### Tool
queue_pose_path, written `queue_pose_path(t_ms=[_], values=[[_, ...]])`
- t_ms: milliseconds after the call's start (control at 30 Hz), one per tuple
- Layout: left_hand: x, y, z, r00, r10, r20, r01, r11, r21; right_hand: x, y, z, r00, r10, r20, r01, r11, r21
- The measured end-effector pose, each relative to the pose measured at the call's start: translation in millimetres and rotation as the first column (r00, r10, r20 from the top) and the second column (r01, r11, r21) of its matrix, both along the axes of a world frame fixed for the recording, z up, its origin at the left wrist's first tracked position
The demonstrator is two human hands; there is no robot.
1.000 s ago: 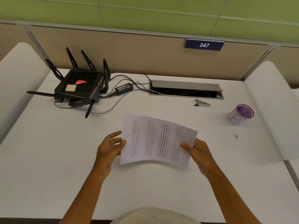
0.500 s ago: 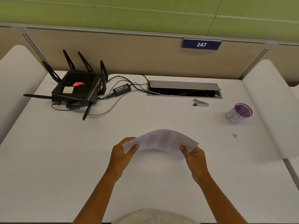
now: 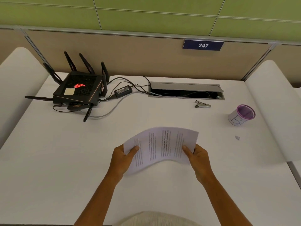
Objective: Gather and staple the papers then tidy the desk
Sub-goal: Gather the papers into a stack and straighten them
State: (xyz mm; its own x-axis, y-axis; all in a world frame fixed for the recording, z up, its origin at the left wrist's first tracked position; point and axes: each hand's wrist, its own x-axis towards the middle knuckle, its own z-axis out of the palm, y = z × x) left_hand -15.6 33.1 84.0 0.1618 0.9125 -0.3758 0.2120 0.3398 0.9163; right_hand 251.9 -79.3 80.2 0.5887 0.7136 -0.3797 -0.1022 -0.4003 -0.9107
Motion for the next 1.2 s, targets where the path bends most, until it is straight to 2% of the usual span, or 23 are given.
queue_pose_path(t_ms=[100,200,300,400,533,667,767,833,933,1033,1200], values=[[-6,2,-1,1.000,0.001,-0.007,-0.002,1.000,-0.025,19,2,9,0.989,0.135,-0.064,-0.137,0.990,-0.031],[-12,0,-1,0.994,0.092,0.052,-0.088,0.994,-0.070,34,-1,14,0.940,0.225,-0.258,-0.236,0.972,-0.012],[-13,-7,-1,0.957,0.223,0.187,-0.195,0.968,-0.156,32,-5,16,0.855,0.163,-0.493,-0.136,0.987,0.090],[-6,-20,-3,0.899,0.328,0.291,-0.258,0.932,-0.254,7,-3,17,0.822,0.133,-0.554,-0.061,0.987,0.146],[10,-41,-8,0.855,0.411,0.316,-0.295,0.887,-0.354,-33,5,13,0.892,0.080,-0.444,-0.033,0.993,0.114],[18,-58,-8,0.869,0.377,0.321,-0.250,0.893,-0.373,-45,11,12,0.956,0.009,-0.294,-0.001,1.000,0.025],[7,-52,-6,0.867,0.357,0.349,-0.220,0.901,-0.375,-34,14,17,0.976,0.021,-0.215,-0.025,1.000,-0.016],[-5,-42,-2,0.898,0.274,0.344,-0.158,0.931,-0.329,-24,15,22,0.985,0.053,-0.162,-0.060,0.997,-0.041],[-13,-21,4,0.971,0.061,0.233,-0.005,0.972,-0.234,-14,17,30,0.987,0.114,-0.111,-0.120,0.992,-0.048],[-4,1,14,0.987,-0.075,0.142,0.100,0.979,-0.178,-11,22,36,0.983,0.170,-0.063,-0.172,0.984,-0.033],[25,25,43,0.983,-0.068,0.170,0.075,0.997,-0.035,-16,28,47,0.979,0.196,0.046,-0.198,0.980,0.035]])
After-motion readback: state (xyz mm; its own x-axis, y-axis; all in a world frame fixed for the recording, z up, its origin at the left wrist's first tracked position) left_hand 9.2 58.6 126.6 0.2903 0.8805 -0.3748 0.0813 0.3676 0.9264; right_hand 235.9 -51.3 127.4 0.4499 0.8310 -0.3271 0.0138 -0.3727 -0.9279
